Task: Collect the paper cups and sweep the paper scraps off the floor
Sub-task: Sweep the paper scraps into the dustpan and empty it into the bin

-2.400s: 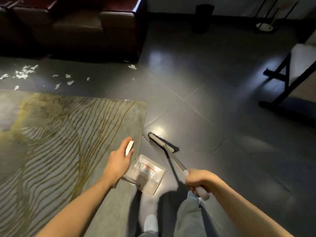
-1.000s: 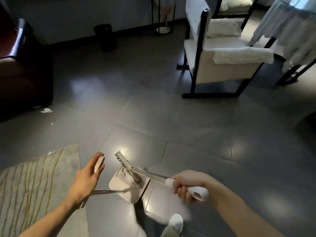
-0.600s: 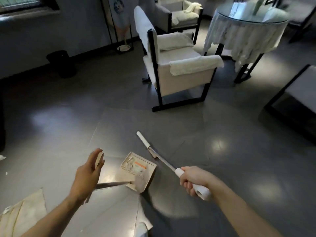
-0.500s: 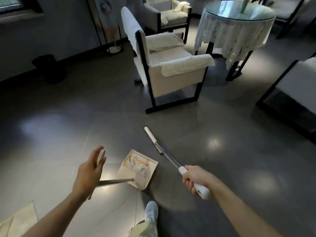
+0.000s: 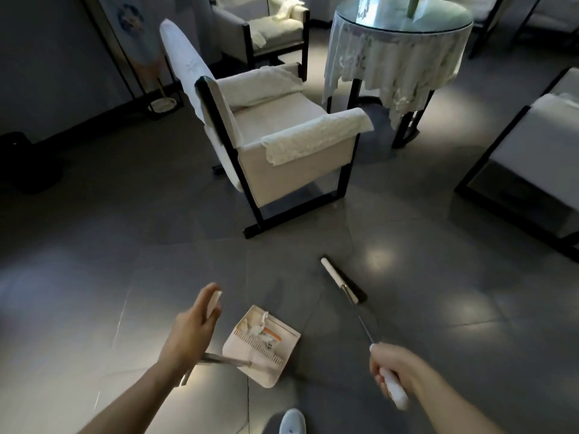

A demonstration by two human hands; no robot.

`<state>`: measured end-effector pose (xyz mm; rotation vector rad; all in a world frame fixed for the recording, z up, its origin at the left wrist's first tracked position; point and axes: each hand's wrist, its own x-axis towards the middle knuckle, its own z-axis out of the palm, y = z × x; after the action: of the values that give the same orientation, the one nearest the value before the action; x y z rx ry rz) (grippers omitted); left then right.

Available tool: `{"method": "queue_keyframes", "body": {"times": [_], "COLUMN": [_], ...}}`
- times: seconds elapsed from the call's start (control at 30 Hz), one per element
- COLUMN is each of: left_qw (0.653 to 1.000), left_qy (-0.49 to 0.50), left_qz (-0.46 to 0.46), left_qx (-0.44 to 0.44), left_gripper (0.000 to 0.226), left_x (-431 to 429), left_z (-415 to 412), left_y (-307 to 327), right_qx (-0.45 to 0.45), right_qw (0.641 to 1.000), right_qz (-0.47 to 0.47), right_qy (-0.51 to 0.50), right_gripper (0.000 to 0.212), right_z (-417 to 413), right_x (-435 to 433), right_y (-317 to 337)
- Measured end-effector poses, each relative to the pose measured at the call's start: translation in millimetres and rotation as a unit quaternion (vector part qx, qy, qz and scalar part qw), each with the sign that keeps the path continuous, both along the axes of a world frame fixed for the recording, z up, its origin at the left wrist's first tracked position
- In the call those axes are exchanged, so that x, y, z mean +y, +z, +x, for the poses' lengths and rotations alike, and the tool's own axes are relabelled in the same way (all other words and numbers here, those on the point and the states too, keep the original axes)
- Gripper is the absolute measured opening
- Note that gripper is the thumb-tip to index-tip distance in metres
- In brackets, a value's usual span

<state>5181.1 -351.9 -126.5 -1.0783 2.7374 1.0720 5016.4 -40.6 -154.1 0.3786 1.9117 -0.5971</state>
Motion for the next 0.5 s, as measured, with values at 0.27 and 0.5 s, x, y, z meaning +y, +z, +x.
{"method": "queue_keyframes", "body": {"times": [0.27, 0.5], "left_qw": [0.999, 0.998], "left_qy": [-0.017, -0.046], "left_qz": [0.041, 0.033], "left_qx": [-0.001, -0.013], "left_gripper": [0.043, 0.045], "left_x": [-23.1, -25.1], "left_z": [-57.8, -75.0], "left_y": [-0.1, 7.9], "right_qx": [0.011, -0.020], "right_qw": [0.986, 0.942], "right_qz": [0.044, 0.011], "right_qy": [0.163, 0.336], "right_gripper": [0.088, 0.067], "right_z": [-2.1, 19.2], "right_x": [-44.4, -61.5], "right_y": [1.8, 57.5]}}
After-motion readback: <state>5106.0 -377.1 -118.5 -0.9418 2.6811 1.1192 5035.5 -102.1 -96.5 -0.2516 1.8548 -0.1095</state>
